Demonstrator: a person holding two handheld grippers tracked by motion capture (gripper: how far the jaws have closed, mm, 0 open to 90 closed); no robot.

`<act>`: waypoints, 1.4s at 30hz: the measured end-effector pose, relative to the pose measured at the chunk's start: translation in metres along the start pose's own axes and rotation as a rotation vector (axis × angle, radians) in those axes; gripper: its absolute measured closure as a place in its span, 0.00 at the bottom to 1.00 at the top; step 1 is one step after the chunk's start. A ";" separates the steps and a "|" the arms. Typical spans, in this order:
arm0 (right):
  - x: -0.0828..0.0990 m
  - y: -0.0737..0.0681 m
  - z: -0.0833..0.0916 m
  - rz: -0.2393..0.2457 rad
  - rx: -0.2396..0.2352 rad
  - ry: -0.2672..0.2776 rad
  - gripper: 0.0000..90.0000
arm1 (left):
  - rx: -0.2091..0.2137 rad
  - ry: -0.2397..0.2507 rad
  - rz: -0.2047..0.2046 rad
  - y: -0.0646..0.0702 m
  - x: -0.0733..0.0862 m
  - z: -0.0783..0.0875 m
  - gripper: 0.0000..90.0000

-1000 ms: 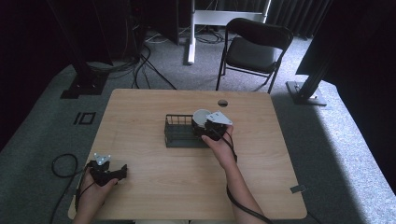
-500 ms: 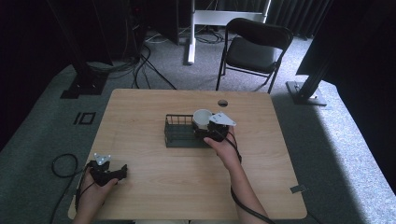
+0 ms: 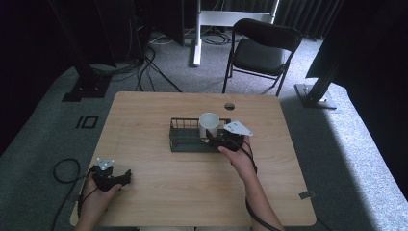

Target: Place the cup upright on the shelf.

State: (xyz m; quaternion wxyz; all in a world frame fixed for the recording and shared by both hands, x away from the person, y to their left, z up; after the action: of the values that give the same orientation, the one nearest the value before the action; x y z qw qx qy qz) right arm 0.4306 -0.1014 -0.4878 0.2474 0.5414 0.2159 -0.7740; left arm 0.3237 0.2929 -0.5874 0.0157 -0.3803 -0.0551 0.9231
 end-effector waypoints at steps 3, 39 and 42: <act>0.003 0.003 0.008 0.003 0.005 0.005 0.13 | 0.000 0.000 0.000 0.000 0.000 0.000 0.08; 0.066 0.045 0.067 -0.064 0.135 -0.077 0.13 | -0.001 -0.002 -0.002 0.000 0.000 0.000 0.08; 0.073 0.050 0.070 -0.067 0.147 -0.100 0.13 | -0.001 -0.002 -0.002 0.000 0.000 0.000 0.08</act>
State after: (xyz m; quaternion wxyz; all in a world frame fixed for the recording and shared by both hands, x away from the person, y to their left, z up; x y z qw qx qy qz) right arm 0.3885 -0.1936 -0.5376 0.1914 0.5112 0.1639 -0.8217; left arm 0.3236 0.2930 -0.5874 0.0164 -0.3795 -0.0560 0.9233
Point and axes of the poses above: each handheld gripper's, and its own axes: z roughly backward along the jaws, x roughly out of its underside, y roughly to its right, the point moved 5 cm from there along -z, roughly forward along the jaws, and after that the axes turned 9 degrees about -x, right-handed, at the moved point
